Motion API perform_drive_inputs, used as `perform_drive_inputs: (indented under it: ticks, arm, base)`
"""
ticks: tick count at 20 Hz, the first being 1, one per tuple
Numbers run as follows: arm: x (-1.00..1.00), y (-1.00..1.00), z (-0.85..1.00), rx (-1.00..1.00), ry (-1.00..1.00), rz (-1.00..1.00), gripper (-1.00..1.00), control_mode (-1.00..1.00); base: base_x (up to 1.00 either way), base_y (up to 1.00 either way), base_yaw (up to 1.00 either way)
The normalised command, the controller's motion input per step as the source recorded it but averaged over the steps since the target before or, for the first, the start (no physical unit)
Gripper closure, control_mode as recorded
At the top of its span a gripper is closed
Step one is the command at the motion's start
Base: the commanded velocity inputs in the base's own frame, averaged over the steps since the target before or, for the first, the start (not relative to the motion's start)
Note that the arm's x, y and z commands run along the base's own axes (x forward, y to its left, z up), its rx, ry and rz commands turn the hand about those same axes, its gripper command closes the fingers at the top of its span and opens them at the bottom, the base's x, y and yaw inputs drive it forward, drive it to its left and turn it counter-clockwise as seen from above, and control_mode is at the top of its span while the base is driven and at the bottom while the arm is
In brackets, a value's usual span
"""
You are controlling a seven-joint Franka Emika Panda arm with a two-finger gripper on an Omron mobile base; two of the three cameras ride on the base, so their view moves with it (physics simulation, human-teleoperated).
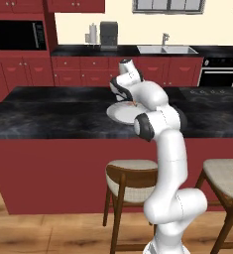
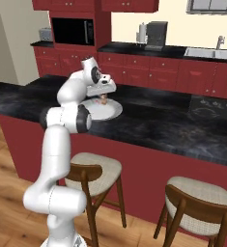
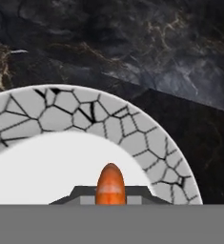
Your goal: Take the cheese, shrimp, and mushroom from the fridge and place them on the plate on the dining counter to create an appetizer plate.
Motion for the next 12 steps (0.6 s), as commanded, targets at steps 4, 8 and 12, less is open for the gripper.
perform_drive_inputs:
  ticks: [4, 8, 12]
  arm:
    - [0.42, -0.05, -0.23, 0.00, 0.07, 0.24, 1.00, -1.00]
    - [0.36, -0.01, -0.21, 0.00, 0.12, 0.17, 1.00, -1.00]
    - [0.45, 0.00, -0.21, 0.00, 0.13, 0.13, 1.00, -1.00]
  base:
    - [0.00, 0.00, 0.00]
    - [0.00, 0.00, 0.00]
    - [0.00, 0.00, 0.00]
